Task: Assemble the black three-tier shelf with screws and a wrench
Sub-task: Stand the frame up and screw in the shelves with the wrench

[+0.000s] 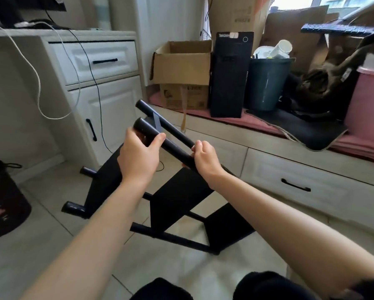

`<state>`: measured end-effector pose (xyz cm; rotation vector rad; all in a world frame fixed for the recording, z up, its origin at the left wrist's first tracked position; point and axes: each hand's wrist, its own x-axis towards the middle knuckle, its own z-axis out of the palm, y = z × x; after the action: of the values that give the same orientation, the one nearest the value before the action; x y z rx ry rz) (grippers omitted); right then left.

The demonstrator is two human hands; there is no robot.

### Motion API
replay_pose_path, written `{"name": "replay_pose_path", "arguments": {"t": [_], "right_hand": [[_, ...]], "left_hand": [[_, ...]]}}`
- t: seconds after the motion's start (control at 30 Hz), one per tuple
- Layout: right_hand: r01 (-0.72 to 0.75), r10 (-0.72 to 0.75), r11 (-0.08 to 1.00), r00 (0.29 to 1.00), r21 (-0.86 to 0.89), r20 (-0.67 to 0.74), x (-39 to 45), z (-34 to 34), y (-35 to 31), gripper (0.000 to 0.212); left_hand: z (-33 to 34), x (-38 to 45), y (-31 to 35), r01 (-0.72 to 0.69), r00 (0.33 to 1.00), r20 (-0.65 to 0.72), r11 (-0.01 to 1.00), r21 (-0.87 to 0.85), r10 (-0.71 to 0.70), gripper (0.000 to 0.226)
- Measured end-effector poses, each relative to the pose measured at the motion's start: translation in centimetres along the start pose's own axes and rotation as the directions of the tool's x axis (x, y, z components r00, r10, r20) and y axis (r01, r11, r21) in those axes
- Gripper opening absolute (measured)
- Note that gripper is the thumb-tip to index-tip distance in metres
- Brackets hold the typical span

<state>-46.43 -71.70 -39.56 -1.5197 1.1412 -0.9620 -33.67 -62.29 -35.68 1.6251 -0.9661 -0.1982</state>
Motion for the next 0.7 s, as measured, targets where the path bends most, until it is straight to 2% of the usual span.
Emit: {"name": "replay_pose_path", "arguments": {"t": [0.2,0.33,0.43,0.57,0.7], "right_hand": [[-0.004,0.009,0.985,1.000,-0.171,0.027,-0.4,-0.4,3.1,0.030],[-0.046,0.062,0.963,0.997,-0.265,0.051,-0.8,-0.8,7.1,0.032],[-0.056,0.075,0.957,0.996,-0.286,0.057,-0.9,-1.1,9.9,0.030],[-0.084,0.112,0.943,0.991,-0.323,0.068,-0.7,-1.2,13.4,0.028],[-0.103,0.157,0.919,0.981,-0.381,0.113,-0.7,-1.2,15.5,0.029]], "left_hand": [[-0.2,-0.6,-5.8,0.198,0.980,0.041,0.966,-0.167,-0.194,0.029],[0.7,-2.7,-10.8,0.380,0.918,0.202,0.903,-0.202,-0.341,0.032],[2.0,-4.2,-13.7,0.475,0.869,0.270,0.852,-0.223,-0.414,0.040],[3.3,-5.9,-17.1,0.539,0.824,0.331,0.816,-0.208,-0.460,0.057],[3.8,-7.5,-20.3,0.544,0.802,0.382,0.826,-0.147,-0.460,0.062]]}}
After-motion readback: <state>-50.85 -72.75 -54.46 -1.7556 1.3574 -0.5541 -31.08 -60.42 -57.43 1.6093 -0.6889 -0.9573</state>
